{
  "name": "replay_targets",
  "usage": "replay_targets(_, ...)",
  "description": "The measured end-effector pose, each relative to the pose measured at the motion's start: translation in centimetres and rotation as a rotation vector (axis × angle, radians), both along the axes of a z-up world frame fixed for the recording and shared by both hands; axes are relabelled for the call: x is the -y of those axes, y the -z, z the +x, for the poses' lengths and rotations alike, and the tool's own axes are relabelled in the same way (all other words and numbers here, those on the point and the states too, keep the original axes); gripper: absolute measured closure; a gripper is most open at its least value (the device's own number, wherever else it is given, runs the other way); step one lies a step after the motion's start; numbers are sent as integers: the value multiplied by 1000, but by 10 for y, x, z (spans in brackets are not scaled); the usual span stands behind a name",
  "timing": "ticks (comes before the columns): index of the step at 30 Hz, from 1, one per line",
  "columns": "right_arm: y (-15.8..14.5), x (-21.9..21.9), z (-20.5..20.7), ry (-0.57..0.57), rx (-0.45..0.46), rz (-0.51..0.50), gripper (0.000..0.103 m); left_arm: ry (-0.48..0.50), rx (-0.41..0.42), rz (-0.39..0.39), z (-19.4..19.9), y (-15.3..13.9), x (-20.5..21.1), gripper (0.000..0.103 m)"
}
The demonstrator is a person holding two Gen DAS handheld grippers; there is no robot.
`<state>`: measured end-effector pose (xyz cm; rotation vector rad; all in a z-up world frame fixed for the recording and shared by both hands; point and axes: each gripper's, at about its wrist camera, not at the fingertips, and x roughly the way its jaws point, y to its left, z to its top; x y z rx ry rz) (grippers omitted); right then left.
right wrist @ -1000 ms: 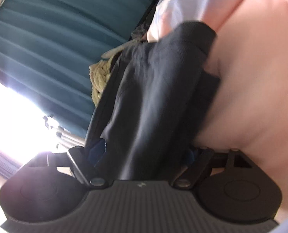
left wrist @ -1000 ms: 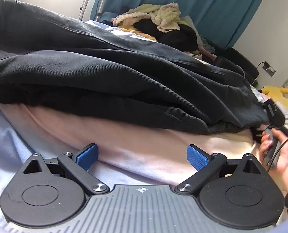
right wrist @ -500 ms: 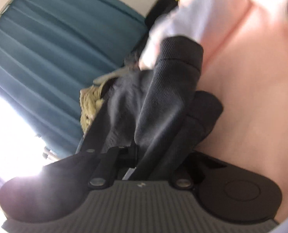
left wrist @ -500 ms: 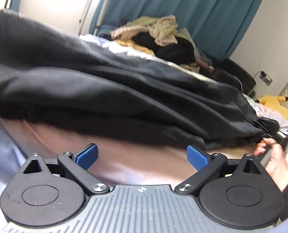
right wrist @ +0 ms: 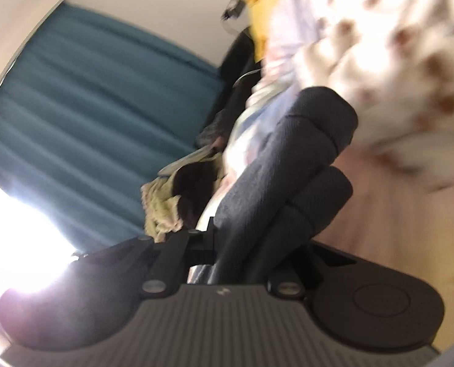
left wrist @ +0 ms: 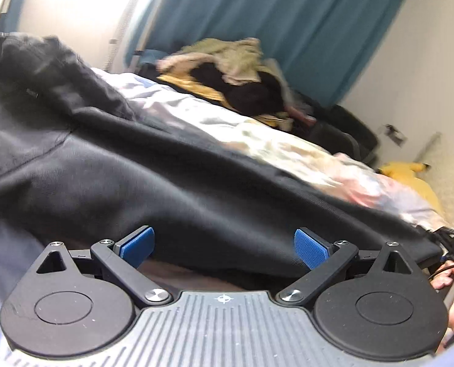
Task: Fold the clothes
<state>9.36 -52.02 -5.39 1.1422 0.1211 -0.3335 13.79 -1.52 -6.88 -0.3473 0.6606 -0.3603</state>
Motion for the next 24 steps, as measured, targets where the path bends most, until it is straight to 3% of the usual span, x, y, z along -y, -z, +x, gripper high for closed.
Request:
replay_targets(6, -4, 5, -85, 146, -66, 68, 97, 101, 146, 110, -5, -26, 40, 3)
replay_targets(9, 5, 2, -108, 116, -99, 25, 97, 174, 129, 156, 20, -23, 69, 2)
replay_targets(12, 4, -9, -123, 101, -165, -34, 97, 176, 93, 225, 36, 2, 95, 2)
replay_targets(15, 3, -14, -137, 100, -186, -78, 97, 197, 23, 392, 49, 45, 118, 2)
replay_targets(17, 6, -15, -138, 82, -200, -113, 97, 212, 73, 470, 46, 62, 127, 0)
replay_targets(21, 5, -12, -133, 72, -214, -159, 97, 197, 69, 474, 42, 46, 129, 0)
replay_targets(24, -5, -10, -119, 66, -219, -215, 97, 197, 112, 478, 36, 21, 112, 0)
